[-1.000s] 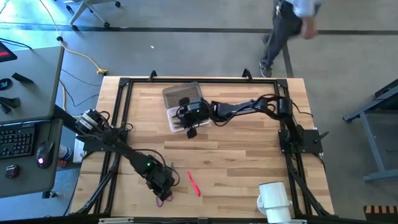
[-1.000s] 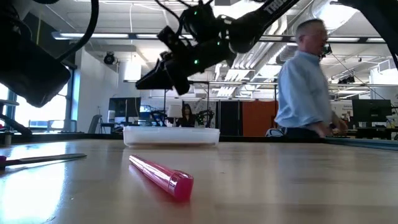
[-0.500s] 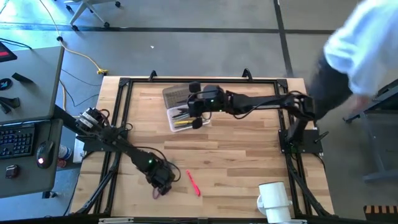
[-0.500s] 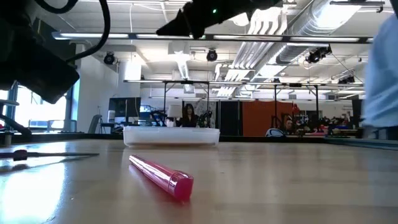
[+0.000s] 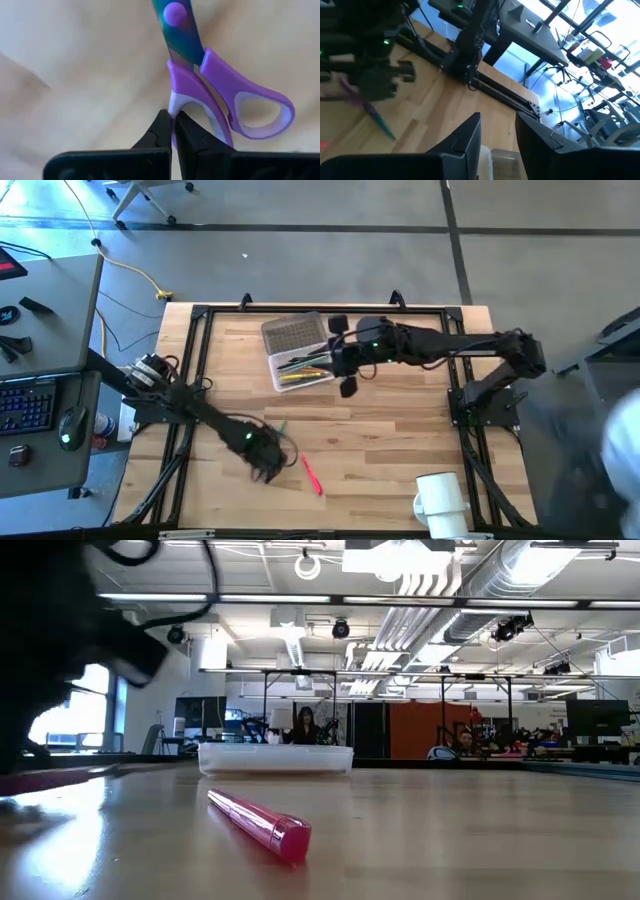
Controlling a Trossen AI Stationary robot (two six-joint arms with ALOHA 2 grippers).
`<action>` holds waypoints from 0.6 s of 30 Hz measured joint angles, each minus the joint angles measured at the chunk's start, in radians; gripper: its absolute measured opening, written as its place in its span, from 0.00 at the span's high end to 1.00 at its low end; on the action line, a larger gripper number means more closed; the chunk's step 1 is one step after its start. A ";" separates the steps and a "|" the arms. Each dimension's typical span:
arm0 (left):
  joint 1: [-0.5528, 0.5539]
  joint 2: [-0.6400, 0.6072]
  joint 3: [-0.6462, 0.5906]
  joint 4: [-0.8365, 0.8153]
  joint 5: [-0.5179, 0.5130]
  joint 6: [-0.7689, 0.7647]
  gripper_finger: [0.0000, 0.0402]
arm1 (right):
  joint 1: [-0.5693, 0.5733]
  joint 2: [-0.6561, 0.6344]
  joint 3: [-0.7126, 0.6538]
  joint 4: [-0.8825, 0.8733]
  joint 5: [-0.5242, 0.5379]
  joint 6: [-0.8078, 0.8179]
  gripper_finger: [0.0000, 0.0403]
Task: Pick & place school supplies into a supply box
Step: Put the purple scissor into the transparent supply box
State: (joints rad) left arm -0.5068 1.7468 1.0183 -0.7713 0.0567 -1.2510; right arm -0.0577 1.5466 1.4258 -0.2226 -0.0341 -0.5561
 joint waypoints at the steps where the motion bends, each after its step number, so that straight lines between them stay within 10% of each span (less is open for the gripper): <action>1: 0.014 0.001 0.027 -0.039 -0.035 0.013 0.92 | 0.004 -0.012 0.000 -0.012 0.000 0.001 0.74; 11: 0.219 -0.004 0.347 -0.553 -0.336 0.314 0.89 | 0.015 -0.081 0.000 -0.058 0.001 0.002 0.74; 18: 0.489 -0.003 0.365 -0.503 -0.318 0.699 0.92 | 0.015 -0.107 0.000 -0.073 0.001 0.060 0.74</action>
State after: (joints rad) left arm -0.0176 1.7434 1.3829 -1.2748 -0.2611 -0.5515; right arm -0.0429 1.4394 1.4258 -0.2958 -0.0326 -0.4965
